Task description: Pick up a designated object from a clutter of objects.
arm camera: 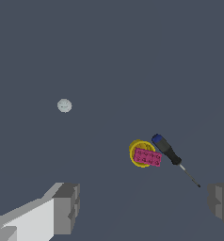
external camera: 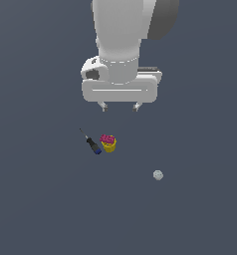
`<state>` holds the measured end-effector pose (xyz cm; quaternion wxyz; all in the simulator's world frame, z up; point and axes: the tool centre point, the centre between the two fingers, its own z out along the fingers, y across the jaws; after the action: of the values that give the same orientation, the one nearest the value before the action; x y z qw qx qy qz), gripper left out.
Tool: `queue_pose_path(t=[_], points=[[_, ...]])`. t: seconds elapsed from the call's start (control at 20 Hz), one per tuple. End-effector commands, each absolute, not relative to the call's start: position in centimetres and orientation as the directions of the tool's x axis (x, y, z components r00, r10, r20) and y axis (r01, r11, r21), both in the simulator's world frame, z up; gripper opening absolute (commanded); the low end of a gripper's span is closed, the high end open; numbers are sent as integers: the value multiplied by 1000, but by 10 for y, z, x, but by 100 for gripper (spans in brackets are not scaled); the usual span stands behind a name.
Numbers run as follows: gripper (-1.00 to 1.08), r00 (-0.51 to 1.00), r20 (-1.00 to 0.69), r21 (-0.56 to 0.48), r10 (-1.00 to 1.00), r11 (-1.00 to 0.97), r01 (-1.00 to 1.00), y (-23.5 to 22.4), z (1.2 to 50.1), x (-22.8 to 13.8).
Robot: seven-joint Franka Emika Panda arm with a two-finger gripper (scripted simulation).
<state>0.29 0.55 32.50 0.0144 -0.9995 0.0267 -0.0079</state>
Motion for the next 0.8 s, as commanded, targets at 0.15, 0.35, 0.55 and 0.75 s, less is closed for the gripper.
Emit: queue_pose_path(t=[0.15,0.35,0.55,0.75], points=[[100,999,15,-29,-51,-998,-50,6,324,3],[100,999,16,-30,-41,-999,-41,6,321,5],[100,999,16,-30,-39,-999,-38,7,322,5],[100,999,16,-30,-37,-999,-37,6,319,5]])
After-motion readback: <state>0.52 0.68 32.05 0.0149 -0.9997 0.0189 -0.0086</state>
